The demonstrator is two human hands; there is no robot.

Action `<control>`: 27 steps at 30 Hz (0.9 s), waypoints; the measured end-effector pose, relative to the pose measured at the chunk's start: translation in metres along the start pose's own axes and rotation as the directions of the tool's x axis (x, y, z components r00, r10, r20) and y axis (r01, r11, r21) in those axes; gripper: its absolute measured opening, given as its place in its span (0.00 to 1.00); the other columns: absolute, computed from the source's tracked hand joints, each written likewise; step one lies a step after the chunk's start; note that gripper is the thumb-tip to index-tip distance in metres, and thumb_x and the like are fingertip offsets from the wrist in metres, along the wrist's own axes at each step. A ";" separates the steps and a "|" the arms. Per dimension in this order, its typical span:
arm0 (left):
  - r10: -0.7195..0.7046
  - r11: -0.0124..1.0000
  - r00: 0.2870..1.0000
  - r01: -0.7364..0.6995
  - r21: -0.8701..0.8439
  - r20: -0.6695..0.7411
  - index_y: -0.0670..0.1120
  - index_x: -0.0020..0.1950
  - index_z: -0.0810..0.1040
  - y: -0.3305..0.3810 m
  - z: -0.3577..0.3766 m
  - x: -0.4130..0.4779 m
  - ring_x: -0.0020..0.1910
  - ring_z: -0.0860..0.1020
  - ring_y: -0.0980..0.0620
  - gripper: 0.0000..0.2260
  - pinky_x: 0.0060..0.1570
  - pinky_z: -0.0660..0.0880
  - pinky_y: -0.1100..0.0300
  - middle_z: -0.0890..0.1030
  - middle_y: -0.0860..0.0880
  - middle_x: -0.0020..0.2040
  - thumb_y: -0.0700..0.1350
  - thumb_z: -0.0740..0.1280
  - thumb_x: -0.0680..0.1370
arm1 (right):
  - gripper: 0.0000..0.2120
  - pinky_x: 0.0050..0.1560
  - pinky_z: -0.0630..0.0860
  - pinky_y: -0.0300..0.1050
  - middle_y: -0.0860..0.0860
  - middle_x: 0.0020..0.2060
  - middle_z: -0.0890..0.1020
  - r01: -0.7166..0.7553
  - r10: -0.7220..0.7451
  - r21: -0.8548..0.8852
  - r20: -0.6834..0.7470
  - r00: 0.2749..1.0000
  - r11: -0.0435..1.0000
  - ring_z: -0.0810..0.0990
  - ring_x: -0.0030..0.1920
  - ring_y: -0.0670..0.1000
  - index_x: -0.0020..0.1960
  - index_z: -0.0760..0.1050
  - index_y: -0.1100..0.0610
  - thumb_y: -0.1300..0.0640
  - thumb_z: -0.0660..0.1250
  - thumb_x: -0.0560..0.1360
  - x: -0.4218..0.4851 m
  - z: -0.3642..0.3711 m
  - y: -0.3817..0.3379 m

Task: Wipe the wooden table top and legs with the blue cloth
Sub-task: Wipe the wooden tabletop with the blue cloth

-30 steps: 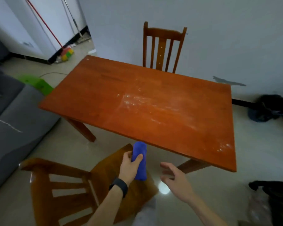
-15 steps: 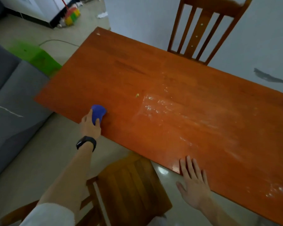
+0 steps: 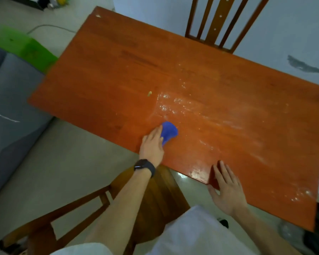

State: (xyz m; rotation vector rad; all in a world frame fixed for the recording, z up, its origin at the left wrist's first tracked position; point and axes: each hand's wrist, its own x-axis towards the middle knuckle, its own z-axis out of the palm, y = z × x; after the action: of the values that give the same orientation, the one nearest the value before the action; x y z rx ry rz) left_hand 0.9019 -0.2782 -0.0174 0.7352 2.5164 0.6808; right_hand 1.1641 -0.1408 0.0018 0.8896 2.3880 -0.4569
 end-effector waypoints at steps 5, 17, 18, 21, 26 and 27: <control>-0.277 0.958 0.938 0.286 0.017 -0.207 0.49 0.79 0.57 -0.073 -0.057 0.062 0.76 0.60 0.42 0.22 0.74 0.58 0.46 0.61 0.46 0.78 0.48 0.54 0.84 | 0.34 0.77 0.43 0.62 0.43 0.76 0.28 -0.005 0.006 -0.033 0.032 0.999 0.999 0.28 0.76 0.50 0.76 0.27 0.40 0.32 0.33 0.74 -0.001 0.011 0.035; 0.209 0.943 0.960 -0.248 0.223 0.185 0.51 0.77 0.61 0.059 0.056 0.024 0.67 0.66 0.41 0.23 0.63 0.69 0.44 0.65 0.48 0.75 0.42 0.58 0.82 | 0.44 0.75 0.40 0.61 0.41 0.73 0.24 0.002 -0.004 0.015 0.089 0.996 1.000 0.25 0.75 0.49 0.71 0.20 0.38 0.46 0.58 0.80 -0.002 0.009 0.037; 0.221 0.955 0.960 -0.249 0.162 0.171 0.49 0.77 0.62 0.059 0.047 0.034 0.67 0.67 0.42 0.23 0.63 0.68 0.46 0.67 0.47 0.74 0.40 0.57 0.82 | 0.44 0.76 0.39 0.61 0.41 0.73 0.24 0.004 -0.006 0.019 0.106 0.994 1.000 0.25 0.75 0.48 0.71 0.20 0.38 0.47 0.58 0.80 -0.003 0.008 0.038; 0.078 0.996 0.994 -0.075 0.046 -0.072 0.45 0.74 0.66 0.040 -0.005 0.081 0.68 0.69 0.43 0.20 0.67 0.65 0.48 0.71 0.43 0.71 0.38 0.58 0.82 | 0.45 0.76 0.39 0.62 0.41 0.73 0.25 0.004 -0.007 0.026 0.109 0.994 1.000 0.24 0.74 0.49 0.73 0.22 0.39 0.47 0.59 0.80 -0.003 0.009 0.039; -0.172 0.975 0.949 0.202 0.091 -0.263 0.45 0.78 0.60 -0.038 -0.061 0.162 0.72 0.65 0.38 0.22 0.71 0.61 0.46 0.65 0.41 0.75 0.44 0.55 0.84 | 0.46 0.74 0.38 0.63 0.42 0.74 0.25 0.018 -0.020 0.024 0.088 0.996 1.000 0.25 0.75 0.50 0.75 0.25 0.40 0.48 0.62 0.77 0.003 0.012 0.040; -0.174 0.971 0.961 0.204 0.125 -0.217 0.46 0.79 0.58 -0.046 -0.056 0.168 0.73 0.64 0.38 0.23 0.72 0.60 0.47 0.63 0.43 0.77 0.46 0.55 0.84 | 0.46 0.74 0.37 0.62 0.42 0.74 0.25 0.017 -0.018 0.021 0.090 0.996 1.000 0.25 0.75 0.50 0.75 0.25 0.40 0.48 0.61 0.77 0.003 0.013 0.040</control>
State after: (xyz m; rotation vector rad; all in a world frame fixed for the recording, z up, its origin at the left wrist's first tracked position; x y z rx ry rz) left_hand 0.7270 -0.2324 -0.0425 0.4820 2.8043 0.5325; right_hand 1.1940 -0.1161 -0.0152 0.8397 2.3144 -0.5181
